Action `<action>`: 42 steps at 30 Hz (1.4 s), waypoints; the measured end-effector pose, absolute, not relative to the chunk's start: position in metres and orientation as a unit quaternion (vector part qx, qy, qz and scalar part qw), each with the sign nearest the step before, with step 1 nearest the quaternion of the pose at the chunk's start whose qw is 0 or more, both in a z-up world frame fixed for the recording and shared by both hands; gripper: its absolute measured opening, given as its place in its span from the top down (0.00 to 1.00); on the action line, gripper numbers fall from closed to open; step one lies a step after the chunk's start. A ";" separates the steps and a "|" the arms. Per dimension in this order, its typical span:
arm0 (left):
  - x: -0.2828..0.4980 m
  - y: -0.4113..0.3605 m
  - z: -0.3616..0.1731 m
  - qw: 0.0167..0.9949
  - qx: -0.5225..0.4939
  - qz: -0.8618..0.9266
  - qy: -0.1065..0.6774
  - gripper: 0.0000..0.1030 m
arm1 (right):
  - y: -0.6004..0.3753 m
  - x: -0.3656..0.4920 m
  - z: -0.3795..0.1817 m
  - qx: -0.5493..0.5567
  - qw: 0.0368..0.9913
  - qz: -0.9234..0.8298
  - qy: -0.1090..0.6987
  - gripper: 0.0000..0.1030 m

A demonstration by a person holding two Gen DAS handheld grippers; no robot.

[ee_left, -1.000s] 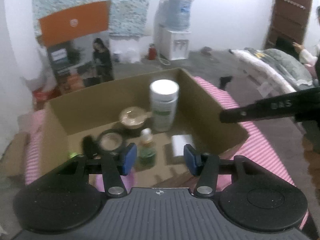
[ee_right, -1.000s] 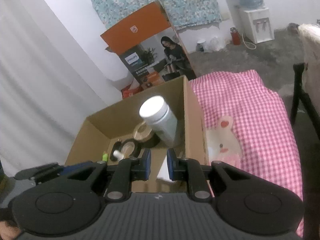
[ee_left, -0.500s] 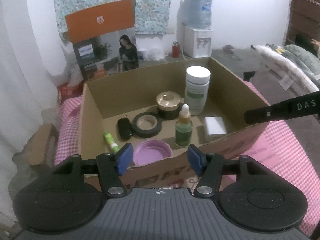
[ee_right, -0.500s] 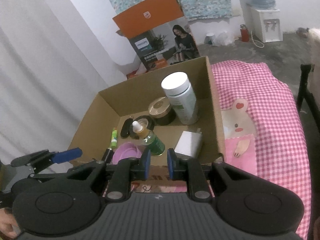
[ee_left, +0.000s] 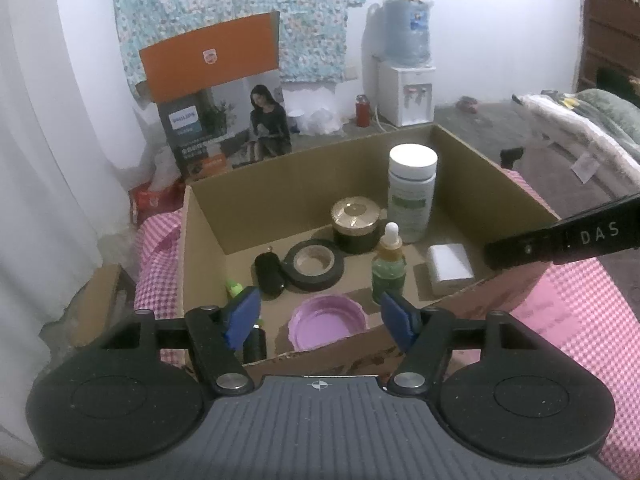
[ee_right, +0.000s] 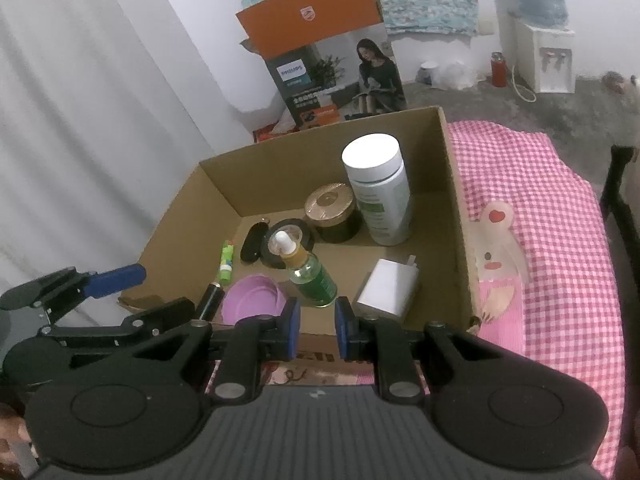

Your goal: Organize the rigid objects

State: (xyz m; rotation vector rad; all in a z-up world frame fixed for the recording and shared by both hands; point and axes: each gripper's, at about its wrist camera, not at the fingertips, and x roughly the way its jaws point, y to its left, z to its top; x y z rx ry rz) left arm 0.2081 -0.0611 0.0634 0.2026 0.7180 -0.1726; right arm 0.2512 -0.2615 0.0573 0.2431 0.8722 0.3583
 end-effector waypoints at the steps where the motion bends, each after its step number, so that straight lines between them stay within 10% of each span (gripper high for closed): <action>1: 0.208 -0.060 0.064 0.928 0.098 -0.084 0.350 0.35 | -0.261 0.252 0.058 0.115 0.884 0.173 0.420 0.80; 6: 0.207 -0.057 0.062 0.928 0.098 -0.084 0.351 0.33 | -0.254 0.251 0.058 0.112 0.883 0.177 0.419 0.79; 14: 0.189 -0.058 0.069 0.936 0.110 -0.067 0.328 0.02 | -0.246 0.227 0.069 0.118 0.897 0.174 0.389 0.35; 22: 0.180 -0.050 0.075 0.940 0.075 -0.056 0.327 0.00 | -0.250 0.194 0.074 0.115 0.925 0.120 0.342 0.02; 42: 0.176 -0.033 0.076 0.936 0.028 0.016 0.351 0.00 | -0.223 0.183 0.061 0.034 0.937 0.025 0.347 0.00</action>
